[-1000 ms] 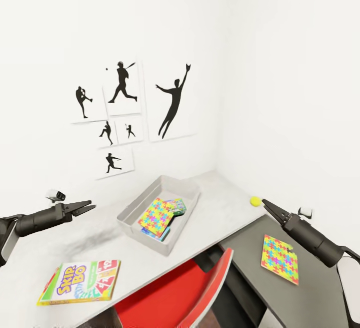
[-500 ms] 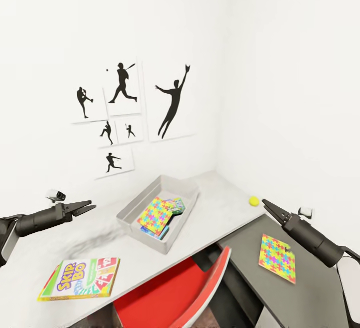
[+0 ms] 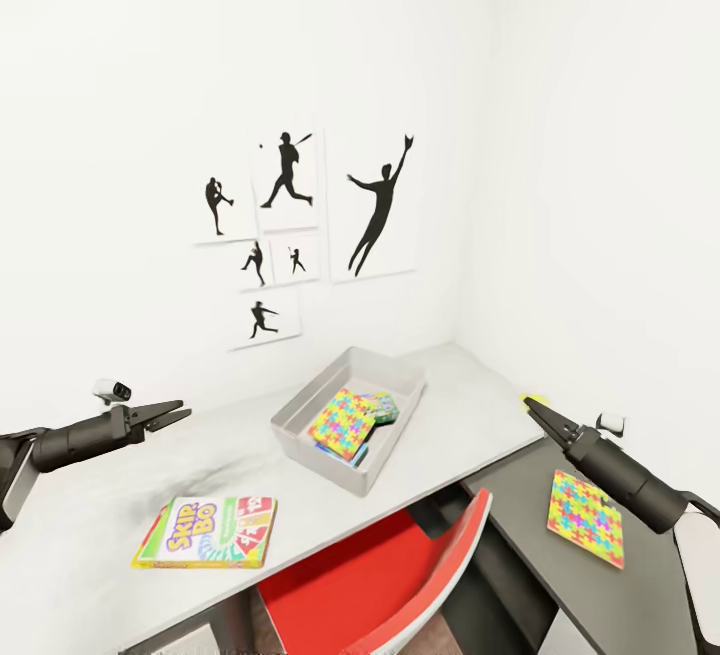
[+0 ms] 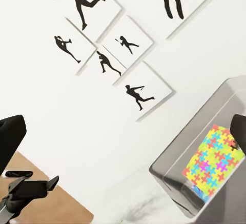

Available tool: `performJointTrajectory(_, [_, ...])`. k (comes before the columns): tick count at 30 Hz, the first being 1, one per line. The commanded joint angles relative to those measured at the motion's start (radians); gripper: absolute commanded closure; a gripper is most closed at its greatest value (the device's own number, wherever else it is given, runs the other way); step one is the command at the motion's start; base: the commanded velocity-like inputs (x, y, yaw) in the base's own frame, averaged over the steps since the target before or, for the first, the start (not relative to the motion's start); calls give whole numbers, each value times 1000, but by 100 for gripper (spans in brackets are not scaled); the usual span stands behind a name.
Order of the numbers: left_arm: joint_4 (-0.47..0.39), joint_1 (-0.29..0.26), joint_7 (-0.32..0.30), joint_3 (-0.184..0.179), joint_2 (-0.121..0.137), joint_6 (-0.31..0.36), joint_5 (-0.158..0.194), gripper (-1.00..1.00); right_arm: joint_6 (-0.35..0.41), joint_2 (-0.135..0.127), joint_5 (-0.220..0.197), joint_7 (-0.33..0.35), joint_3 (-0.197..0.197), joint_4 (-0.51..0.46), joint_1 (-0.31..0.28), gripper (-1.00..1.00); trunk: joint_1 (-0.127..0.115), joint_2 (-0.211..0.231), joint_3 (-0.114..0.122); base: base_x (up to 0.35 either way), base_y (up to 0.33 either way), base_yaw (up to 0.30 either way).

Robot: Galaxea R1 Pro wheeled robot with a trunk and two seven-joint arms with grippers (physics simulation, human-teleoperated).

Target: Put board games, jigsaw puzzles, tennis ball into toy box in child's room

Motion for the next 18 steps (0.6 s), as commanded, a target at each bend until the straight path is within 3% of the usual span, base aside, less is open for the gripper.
performJointTrajectory(1, [1,0,-4,0,0,11,0,-100,5,0,-1,2,-1,0,0,-100,0,-1,0,-96,214,97])
performJointTrajectory(6, [1,0,-4,0,0,10,0,-100,5,0,-1,2,-1,0,0,-100,0,-1,1,-105,161,40])
performJointTrajectory(13, [1,0,-4,0,0,10,0,-100,5,0,-1,1,-1,0,0,-100,0,-1,2,-120,38,12])
performJointTrajectory(18, [1,0,-4,0,0,11,0,-100,5,0,-1,1,-1,0,0,-100,0,-1,4,-162,92,137])
